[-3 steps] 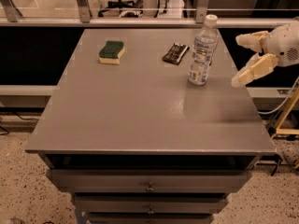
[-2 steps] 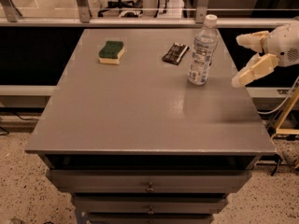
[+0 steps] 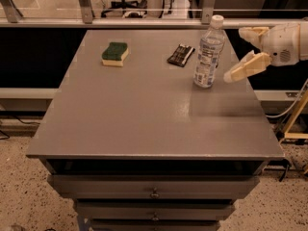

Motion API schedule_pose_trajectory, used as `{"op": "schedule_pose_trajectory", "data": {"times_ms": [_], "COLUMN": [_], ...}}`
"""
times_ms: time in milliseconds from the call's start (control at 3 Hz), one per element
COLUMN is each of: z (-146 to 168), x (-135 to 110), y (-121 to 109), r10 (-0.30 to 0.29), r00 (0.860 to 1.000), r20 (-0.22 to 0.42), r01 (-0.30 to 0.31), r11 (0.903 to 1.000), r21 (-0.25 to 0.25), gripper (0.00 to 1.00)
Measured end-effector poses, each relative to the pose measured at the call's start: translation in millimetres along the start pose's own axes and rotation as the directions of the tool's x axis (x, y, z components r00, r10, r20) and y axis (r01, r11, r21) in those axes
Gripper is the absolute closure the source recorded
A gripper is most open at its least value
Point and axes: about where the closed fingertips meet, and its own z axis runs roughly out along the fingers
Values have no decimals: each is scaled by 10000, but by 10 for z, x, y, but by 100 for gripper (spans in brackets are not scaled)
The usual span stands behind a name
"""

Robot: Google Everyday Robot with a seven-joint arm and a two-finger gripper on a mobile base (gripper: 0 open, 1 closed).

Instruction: Knock blue plastic bottle over

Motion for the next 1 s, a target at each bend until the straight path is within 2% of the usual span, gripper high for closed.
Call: {"op": "schedule_pose_trajectory", "data": {"times_ms": [333, 667, 1000], "z": [171, 210, 232], "x": [-148, -223, -199], "y": [-195, -262, -257], "r10": [-254, -348, 24], "r00": [9918, 9888, 9863], "r20": [1254, 1450, 1650], "r01": [138, 174, -177], "r11": [9957, 9926, 9957], "r21": [920, 1198, 910], "gripper": [0, 0, 0]}}
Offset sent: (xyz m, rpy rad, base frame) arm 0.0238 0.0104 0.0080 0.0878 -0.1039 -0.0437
